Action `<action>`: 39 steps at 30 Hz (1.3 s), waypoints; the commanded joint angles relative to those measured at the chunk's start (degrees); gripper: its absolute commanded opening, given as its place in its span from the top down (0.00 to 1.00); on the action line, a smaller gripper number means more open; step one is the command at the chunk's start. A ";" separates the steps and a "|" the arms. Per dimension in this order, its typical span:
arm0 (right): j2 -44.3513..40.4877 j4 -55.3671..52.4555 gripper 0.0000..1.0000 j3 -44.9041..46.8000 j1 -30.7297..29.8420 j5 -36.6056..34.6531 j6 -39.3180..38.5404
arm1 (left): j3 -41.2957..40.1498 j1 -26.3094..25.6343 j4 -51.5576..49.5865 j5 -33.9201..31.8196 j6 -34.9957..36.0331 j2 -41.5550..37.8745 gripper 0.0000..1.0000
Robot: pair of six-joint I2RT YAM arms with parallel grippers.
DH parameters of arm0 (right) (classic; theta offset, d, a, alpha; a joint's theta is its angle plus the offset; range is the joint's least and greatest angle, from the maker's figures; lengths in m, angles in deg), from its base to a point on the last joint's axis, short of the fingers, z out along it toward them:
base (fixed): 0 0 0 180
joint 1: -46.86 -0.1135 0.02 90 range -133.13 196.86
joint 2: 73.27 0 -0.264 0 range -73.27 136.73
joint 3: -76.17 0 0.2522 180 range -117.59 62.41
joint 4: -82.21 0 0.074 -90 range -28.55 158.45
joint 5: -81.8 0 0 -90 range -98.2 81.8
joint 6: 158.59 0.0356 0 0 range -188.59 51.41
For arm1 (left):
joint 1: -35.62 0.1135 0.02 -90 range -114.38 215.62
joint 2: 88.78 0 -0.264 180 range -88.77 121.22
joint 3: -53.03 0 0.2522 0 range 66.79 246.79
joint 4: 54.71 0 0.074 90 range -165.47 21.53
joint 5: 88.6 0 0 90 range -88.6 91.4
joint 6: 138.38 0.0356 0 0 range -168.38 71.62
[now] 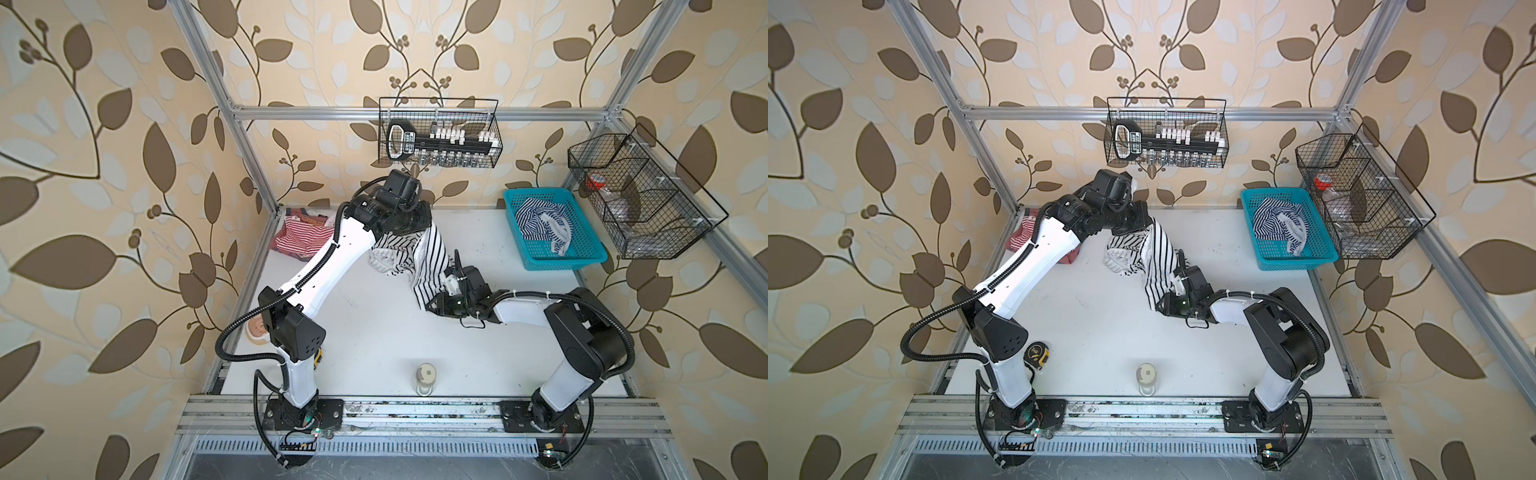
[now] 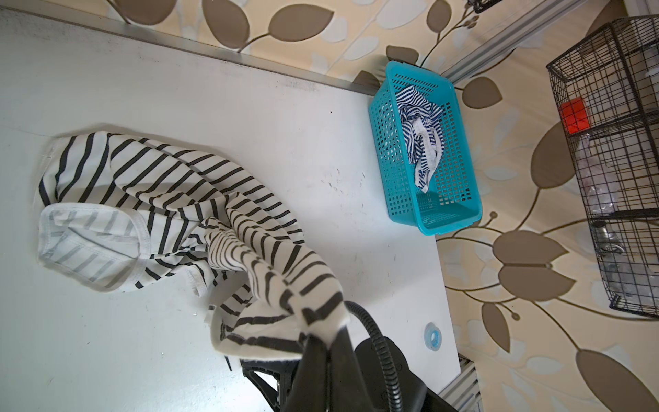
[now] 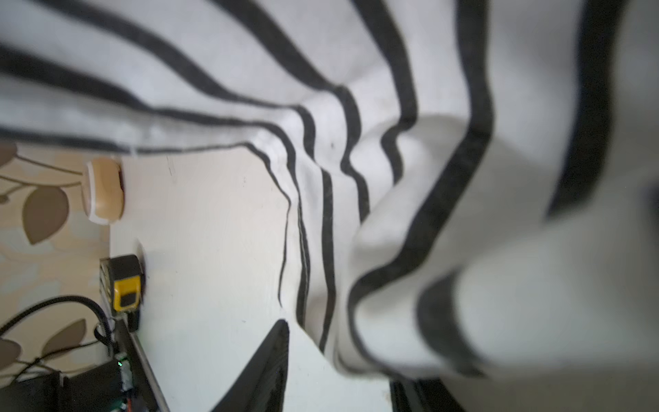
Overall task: Fold and stack tank tops
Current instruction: Smooth out the tank top at the center of the table.
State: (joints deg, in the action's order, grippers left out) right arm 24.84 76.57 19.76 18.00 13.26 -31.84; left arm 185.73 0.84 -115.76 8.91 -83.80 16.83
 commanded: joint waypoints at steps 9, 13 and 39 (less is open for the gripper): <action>-13.51 -18.01 1.00 -3.92 0.35 -7.40 -4.82 | -1.06 1.40 0.16 -2.67 1.71 -6.29 1.00; -19.32 -30.59 1.00 -6.35 3.12 -6.26 -9.02 | -7.66 1.41 -0.08 -3.47 2.41 -8.33 1.00; -3.35 -49.13 0.55 -23.55 10.05 -3.67 -18.95 | -33.95 1.32 5.45 -0.88 0.09 -18.41 1.00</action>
State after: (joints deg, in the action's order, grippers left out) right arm 24.57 26.24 -5.53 28.04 8.38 -51.57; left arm 151.98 1.60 -111.41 7.36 -83.52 0.52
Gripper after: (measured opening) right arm 0.440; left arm 0.045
